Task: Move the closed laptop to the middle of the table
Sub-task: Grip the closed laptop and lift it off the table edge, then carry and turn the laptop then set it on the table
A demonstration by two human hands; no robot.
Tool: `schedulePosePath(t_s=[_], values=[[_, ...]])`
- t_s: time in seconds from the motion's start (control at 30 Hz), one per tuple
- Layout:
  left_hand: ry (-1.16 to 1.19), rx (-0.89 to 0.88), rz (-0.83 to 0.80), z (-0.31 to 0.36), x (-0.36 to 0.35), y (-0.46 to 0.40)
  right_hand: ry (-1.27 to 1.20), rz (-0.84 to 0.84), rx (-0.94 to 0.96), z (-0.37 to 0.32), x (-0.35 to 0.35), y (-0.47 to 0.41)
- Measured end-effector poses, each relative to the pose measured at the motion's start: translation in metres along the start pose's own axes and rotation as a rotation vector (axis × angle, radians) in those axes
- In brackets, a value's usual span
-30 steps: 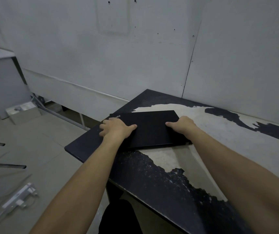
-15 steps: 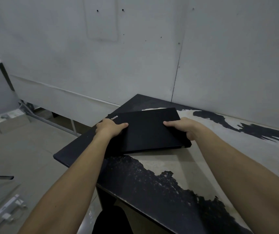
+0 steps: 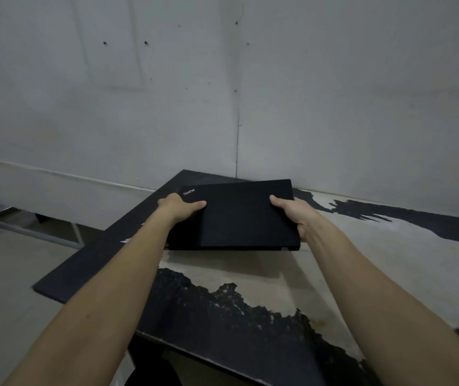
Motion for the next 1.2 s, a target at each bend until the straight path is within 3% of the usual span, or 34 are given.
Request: schedulePosePath(t_s=[0.23, 0.4, 0.47, 0.57, 0.8, 1.0, 1.2], values=[[-0.021, -0.118, 0.122, 0.049, -0.013, 0.012, -0.199, 0.094, 0.105, -0.005, 0.028, 0.022], [-0.085, -0.020, 0.283, 0.067, -0.017, 0.026, -0.373, 0.194, 0.209, -0.001, 0.043, 0.027], [0.050, 0.037, 0.286, 0.068, -0.023, 0.031, -0.418, 0.245, 0.253, -0.001, 0.047, 0.029], [0.486, 0.099, 0.150, 0.074, -0.043, 0.031, -0.486, 0.310, 0.326, -0.002, 0.049, 0.032], [1.152, -0.007, -0.142, 0.115, -0.081, 0.049, -0.609, 0.398, 0.394, 0.005, 0.043, 0.035], [1.300, -0.040, -0.104, 0.130, -0.096, 0.062, -0.665, 0.414, 0.361, 0.017, 0.040, 0.038], [1.279, -0.062, -0.055, 0.131, -0.086, 0.054, -0.594, 0.201, 0.236, 0.014, 0.058, 0.046]])
Point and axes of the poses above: each hand's wrist, its own y-axis away from the middle knuckle, its own x-axis out of the back of the hand, z = x × y, the point moved 5 cm from there along -y, towards the middle knuckle, and after that the axes turned 11 degrees about -y, right-handed, at the moved point
